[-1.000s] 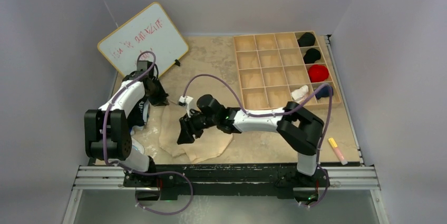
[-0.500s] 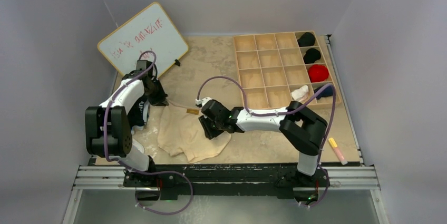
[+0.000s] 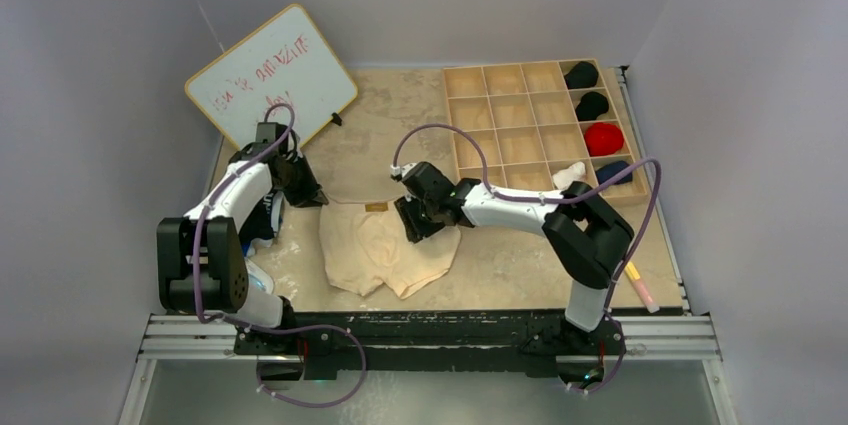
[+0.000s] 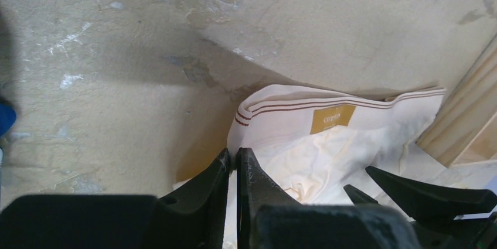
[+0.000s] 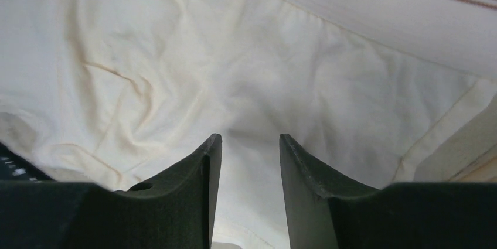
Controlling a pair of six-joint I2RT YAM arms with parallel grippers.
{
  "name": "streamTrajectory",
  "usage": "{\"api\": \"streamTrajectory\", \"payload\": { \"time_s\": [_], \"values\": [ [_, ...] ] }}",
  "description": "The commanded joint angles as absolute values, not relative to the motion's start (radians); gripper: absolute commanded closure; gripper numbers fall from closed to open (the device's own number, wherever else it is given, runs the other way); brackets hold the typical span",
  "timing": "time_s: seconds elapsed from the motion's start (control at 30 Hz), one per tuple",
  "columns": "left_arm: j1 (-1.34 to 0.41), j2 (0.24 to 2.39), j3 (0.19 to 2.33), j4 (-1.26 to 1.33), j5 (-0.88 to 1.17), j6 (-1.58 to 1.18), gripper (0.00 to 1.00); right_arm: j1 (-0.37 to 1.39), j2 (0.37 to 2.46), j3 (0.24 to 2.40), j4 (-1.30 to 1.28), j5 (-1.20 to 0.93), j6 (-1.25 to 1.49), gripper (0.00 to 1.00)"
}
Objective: Roll the underwear
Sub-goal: Fold the underwear at the center of the board.
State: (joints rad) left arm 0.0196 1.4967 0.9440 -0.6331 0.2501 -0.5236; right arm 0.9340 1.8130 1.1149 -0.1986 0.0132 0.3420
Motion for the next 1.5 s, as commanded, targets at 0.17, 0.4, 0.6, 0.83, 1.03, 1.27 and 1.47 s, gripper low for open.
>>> {"api": "streamTrajectory", "payload": {
  "time_s": [0.17,0.4,0.6,0.83,1.03,1.27,1.47],
  "values": [
    [0.026,1.422,0.889,-0.558,0.35,-0.576,0.7,0.911,1.864,1.386,-0.201,-0.295,0.429,0.45],
    [0.046,1.324,0.838,-0.621,0.158,-0.677,0.47,0.906,1.974,1.494,-0.15,-0.386,0.506,0.44],
    [0.161,1.092,0.699,-0.666,0.091,-0.889,0.43,0.917,2.109,1.67,-0.237,-0.302,0.465,0.44],
    [0.178,0.883,0.607,-0.754,0.062,-1.022,0.43,0.98,2.257,1.932,-0.367,-0.103,0.393,0.43],
    [0.178,0.763,0.688,-0.877,-0.012,-1.045,0.43,1.036,2.372,2.104,-0.424,0.006,0.367,0.43],
    [0.178,0.675,0.788,-0.948,-0.091,-1.039,0.42,1.084,2.494,2.263,-0.446,0.116,0.32,0.44],
    [0.179,0.642,0.822,-0.983,-0.116,-1.025,0.42,1.102,2.552,2.322,-0.468,0.243,0.286,0.46]
  ]
}}
